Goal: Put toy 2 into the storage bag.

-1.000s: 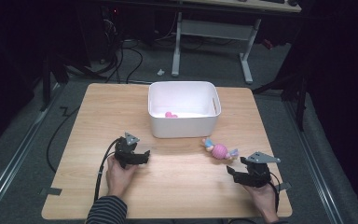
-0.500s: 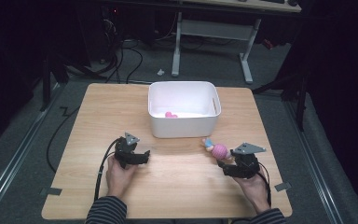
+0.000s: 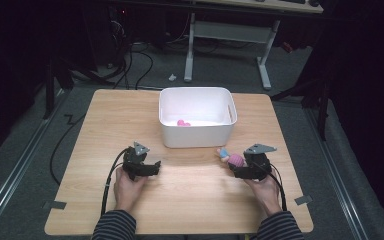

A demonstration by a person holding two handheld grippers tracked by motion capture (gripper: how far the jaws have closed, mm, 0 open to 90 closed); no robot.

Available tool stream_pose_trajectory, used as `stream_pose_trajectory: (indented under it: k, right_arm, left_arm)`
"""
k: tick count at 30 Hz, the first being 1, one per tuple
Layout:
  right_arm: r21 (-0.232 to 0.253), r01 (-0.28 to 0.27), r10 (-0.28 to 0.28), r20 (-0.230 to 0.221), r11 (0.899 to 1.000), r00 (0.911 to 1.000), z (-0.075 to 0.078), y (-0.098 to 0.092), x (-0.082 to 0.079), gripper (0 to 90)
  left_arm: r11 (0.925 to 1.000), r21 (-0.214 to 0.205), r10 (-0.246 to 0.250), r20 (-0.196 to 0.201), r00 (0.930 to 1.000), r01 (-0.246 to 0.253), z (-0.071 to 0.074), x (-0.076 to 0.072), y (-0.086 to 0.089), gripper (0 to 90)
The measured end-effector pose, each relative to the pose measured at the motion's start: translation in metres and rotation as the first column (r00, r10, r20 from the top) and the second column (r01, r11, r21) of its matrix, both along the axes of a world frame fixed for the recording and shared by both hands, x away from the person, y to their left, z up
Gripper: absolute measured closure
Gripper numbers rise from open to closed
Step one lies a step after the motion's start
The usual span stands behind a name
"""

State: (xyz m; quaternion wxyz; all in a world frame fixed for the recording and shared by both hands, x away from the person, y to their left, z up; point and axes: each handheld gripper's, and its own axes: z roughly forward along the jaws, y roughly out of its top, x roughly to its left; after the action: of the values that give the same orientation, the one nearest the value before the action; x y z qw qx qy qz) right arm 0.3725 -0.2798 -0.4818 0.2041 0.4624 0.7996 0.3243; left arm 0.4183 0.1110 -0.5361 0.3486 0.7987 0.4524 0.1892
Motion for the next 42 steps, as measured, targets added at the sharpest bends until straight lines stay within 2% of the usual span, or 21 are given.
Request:
stream_pose_trajectory:
  k: [4,10,15,21,23,28,32,37,42]
  right_arm:
    - [-0.003,0.009,-0.009,-0.003,1.0,1.0,-0.002,0.001,0.007,24.0]
    - [-0.019,0.002,-0.003,-0.038,1.0,0.9993,-0.011,0.002,0.014,23.3]
    - [-0.008,-0.01,0.01,-0.052,1.0,0.9986,-0.017,0.003,0.017,24.3]
    - [-0.024,-0.001,0.0,-0.069,1.0,0.9976,-0.02,0.003,0.019,28.7]
    - [-0.042,0.007,-0.01,-0.066,0.999,0.9977,-0.021,0.003,0.019,31.6]
    - [-0.049,0.0,-0.003,-0.061,0.999,0.9981,-0.02,0.003,0.018,32.1]
    - [-0.073,-0.001,-0.002,-0.039,0.997,0.9992,-0.019,0.004,0.013,32.4]
    - [-0.036,0.006,-0.007,-0.035,0.999,0.9994,-0.011,0.0,0.007,32.5]
    - [0.017,-0.016,0.017,-0.037,1.0,0.9992,-0.003,-0.005,0.003,32.6]
  left_arm:
    - [1.0,0.0,0.0,0.0,1.0,0.0,0.0,0.0,0.0,15.9]
    - [1.0,-0.002,0.002,0.001,1.0,-0.002,0.0,0.0,0.0,15.9]
    - [1.0,-0.001,0.002,0.001,1.0,-0.002,0.0,0.0,0.0,15.9]
    - [1.0,-0.003,0.002,0.001,1.0,-0.002,0.0,0.0,0.0,16.1]
    - [1.0,-0.002,0.001,0.001,1.0,-0.001,0.0,0.0,0.0,16.1]
    - [1.0,-0.001,0.002,0.002,1.0,-0.002,0.0,0.0,0.0,16.2]
    - [1.0,-0.001,0.001,0.003,1.0,-0.001,0.0,0.0,0.0,16.6]
    - [1.0,0.0,0.001,0.004,1.0,-0.001,0.0,0.0,0.0,16.9]
    - [1.0,0.0,0.002,0.005,1.0,-0.002,0.0,-0.001,0.0,17.4]
